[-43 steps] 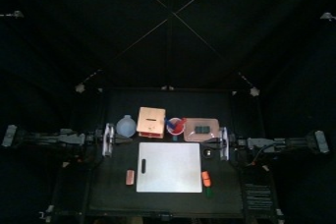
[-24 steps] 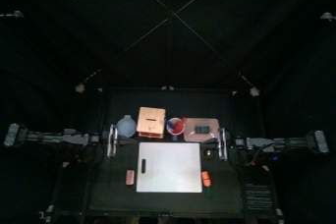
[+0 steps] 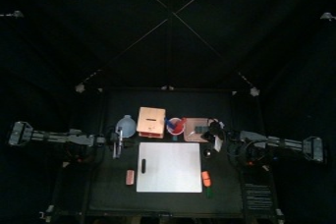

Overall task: Place sushi on board then cut the sushi with the knife then place the pieces on the plate
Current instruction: Place the sushi on the board

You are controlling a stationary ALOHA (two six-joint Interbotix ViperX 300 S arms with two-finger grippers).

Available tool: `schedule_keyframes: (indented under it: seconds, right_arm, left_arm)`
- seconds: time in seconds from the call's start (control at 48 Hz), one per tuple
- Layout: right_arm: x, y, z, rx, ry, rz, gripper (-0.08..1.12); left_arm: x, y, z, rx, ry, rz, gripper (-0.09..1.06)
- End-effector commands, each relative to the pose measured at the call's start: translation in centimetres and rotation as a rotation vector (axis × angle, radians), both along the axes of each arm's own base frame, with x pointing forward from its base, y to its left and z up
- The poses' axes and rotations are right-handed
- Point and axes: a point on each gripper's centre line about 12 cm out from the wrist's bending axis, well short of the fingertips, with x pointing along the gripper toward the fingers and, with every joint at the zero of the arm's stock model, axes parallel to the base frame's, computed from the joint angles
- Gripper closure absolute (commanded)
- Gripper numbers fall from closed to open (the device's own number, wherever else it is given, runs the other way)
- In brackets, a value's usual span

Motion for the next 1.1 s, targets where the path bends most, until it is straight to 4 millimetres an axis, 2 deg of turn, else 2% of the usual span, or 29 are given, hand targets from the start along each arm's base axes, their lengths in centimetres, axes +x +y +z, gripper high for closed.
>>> schedule_keyframes:
  seconds: [0.021, 0.167, 0.271, 0.688, 0.875, 1.104]
  right_arm:
    - [0.1, -1.4, 0.5, -0.024, 0.012, -0.042, 0.43]
    - [0.1, -2.8, -0.1, -0.049, 0.066, -0.069, 0.16]
    - [0.3, -3.4, -0.7, -0.074, 0.120, -0.063, 0.05]
    - [2.6, -5.8, -4.5, -0.128, 0.450, 0.054, 0.05]
    - [3.6, -6.3, -6.1, -0.088, 0.489, 0.134, 0.05]
    - [3.0, -7.9, -7.6, -0.055, 0.492, 0.145, 0.05]
  left_arm:
    - [0.2, 0.0, 0.5, 0.003, -0.018, 0.001, 0.98]
    - [0.2, 0.1, 0.4, 0.000, -0.015, 0.006, 0.98]
    - [0.1, 0.2, 0.3, 0.002, -0.012, 0.007, 0.98]
    - [0.0, 0.5, 0.0, -0.004, -0.005, 0.024, 0.98]
    - [-0.1, 0.6, -0.3, -0.005, 0.005, 0.026, 0.98]
    - [-0.2, 0.6, -0.6, -0.009, 0.015, 0.027, 0.98]
